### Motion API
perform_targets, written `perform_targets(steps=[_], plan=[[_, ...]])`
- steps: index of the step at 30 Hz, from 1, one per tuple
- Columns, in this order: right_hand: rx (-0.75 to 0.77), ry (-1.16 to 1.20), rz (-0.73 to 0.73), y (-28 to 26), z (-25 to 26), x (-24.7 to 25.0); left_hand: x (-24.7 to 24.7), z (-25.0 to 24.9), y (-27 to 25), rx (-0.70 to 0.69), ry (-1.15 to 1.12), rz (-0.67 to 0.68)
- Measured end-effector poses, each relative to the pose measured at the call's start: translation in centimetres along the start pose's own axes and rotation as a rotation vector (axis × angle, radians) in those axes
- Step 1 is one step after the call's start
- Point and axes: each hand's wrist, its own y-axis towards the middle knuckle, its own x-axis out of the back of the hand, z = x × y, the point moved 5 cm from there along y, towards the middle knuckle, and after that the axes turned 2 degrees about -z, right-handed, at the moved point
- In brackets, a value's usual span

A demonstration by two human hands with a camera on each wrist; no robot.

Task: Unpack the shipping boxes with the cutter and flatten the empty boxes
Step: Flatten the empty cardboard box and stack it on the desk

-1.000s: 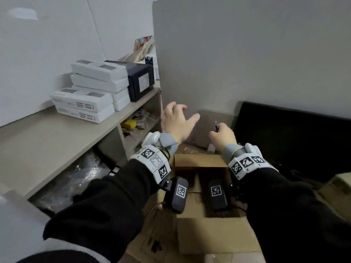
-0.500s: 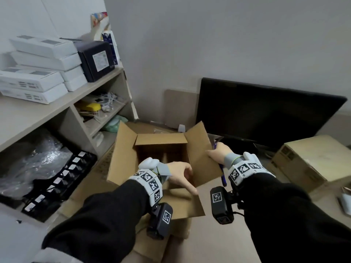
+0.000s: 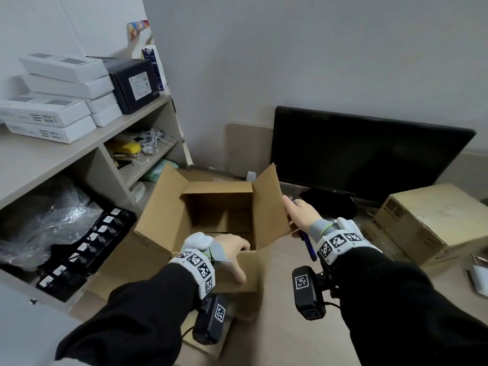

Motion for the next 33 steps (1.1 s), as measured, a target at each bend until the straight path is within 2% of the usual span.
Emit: perform_targets(steps=[3,8,11,15,18,22,27,31,33], plan=[[0.004,0.102,-0.008,-0.1,-0.2,0.8,4.4,0.6,-1.2,-0.058,-0.177,-0.187],[0.038,0.118,-0.053,0.5,0.9,1.2,14.1,1.6,-5.9,-0.142,-0.680,-0.568],[0.074,0.090,-0.068,1.1,2.1,1.0,16.4,3.1,-7.5,-0.168,-1.043,-0.716],[0.121,0.080,-0.076,1.4,4.1,0.6,16.1,4.1,-8.6,-0.258,-1.469,-0.766],[0.086,-0.015,-0.035,1.9,4.1,-0.2,15.2,4.7,-8.0,-0.259,-1.654,-0.819],[-0.006,-0.008,0.093,2.9,2.0,-2.2,13.9,6.1,-7.1,-0.197,-1.753,-0.863],[-0.097,-0.006,0.108,3.8,-0.9,-3.6,12.8,7.9,-6.2,-0.117,-1.834,-0.848],[-0.121,0.134,0.066,5.0,-1.3,-3.9,13.4,8.5,-5.9,-0.111,-1.826,-0.824],[-0.151,0.181,0.073,5.4,-1.1,-3.9,13.7,9.4,-6.3,-0.071,-1.844,-0.853]])
